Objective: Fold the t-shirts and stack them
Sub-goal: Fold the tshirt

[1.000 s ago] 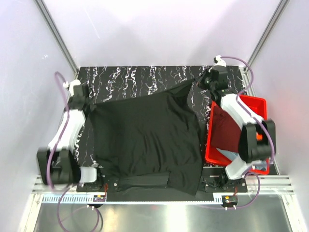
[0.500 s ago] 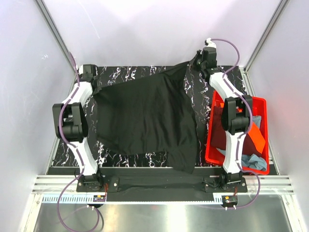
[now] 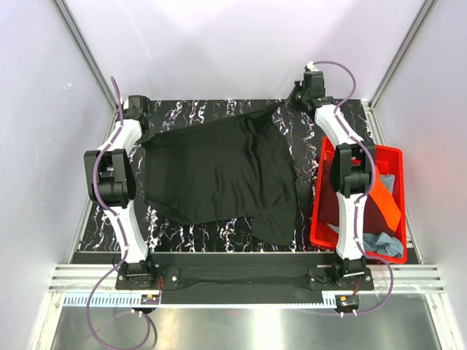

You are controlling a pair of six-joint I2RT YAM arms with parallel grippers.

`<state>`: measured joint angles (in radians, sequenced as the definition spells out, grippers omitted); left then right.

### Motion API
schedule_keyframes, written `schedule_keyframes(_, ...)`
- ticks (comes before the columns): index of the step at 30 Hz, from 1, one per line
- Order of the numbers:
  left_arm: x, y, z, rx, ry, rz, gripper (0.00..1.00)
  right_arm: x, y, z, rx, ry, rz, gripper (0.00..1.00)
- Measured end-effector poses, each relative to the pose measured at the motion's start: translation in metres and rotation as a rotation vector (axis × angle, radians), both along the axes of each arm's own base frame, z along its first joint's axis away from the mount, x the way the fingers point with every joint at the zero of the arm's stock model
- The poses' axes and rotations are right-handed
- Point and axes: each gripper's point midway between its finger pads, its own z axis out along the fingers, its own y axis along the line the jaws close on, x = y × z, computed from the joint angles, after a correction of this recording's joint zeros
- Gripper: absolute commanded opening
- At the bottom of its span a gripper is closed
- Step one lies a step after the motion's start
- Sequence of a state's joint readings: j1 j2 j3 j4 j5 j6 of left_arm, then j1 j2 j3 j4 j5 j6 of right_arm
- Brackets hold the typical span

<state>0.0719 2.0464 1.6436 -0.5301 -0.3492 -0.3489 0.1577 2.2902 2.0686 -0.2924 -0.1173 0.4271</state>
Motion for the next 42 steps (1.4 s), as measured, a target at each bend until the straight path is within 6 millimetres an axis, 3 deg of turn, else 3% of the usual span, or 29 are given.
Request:
schedule_keyframes(2,-0.003,0.000,-0.002,0.003,0.019,-0.010,0.00,-0.008,-0.001,-0.008,0.005,0.038,0.001,0.00)
schedule_keyframes(7,-0.016,-0.001,-0.009,0.001,0.077,-0.023,0.00,-0.052,-0.007,-0.033,-0.003,0.211,-0.006,0.00)
schedule_keyframes(13,-0.047,-0.007,-0.030,-0.019,0.171,-0.041,0.00,-0.090,-0.011,-0.020,-0.011,0.302,0.002,0.00)
schedule_keyframes(18,-0.059,-0.009,-0.036,-0.027,0.222,-0.050,0.00,-0.110,-0.009,-0.015,0.003,0.350,0.025,0.00)
schedule_keyframes(29,-0.072,-0.009,-0.043,-0.021,0.277,-0.068,0.00,-0.150,-0.014,-0.060,0.001,0.538,0.021,0.00)
schedule_keyframes(34,-0.085,-0.009,-0.054,-0.026,0.322,-0.069,0.00,-0.157,-0.015,-0.065,-0.001,0.567,0.022,0.00)
schedule_keyframes(35,-0.086,-0.010,-0.054,-0.026,0.324,-0.069,0.02,-0.158,-0.014,-0.066,0.000,0.570,0.022,0.00)
schedule_keyframes(38,-0.086,-0.009,-0.054,-0.026,0.325,-0.068,0.26,-0.165,-0.014,-0.074,0.002,0.597,0.028,0.11)
schedule_keyframes(40,-0.087,-0.009,-0.055,-0.023,0.326,-0.063,0.49,-0.174,-0.013,-0.082,0.007,0.632,0.040,0.24)
schedule_keyframes(41,-0.087,-0.008,-0.055,-0.021,0.326,-0.059,0.56,-0.180,-0.013,-0.087,0.008,0.653,0.044,0.38)
schedule_keyframes(42,-0.089,-0.008,-0.055,-0.022,0.323,-0.050,0.62,-0.185,-0.013,-0.092,0.007,0.674,0.045,0.43)
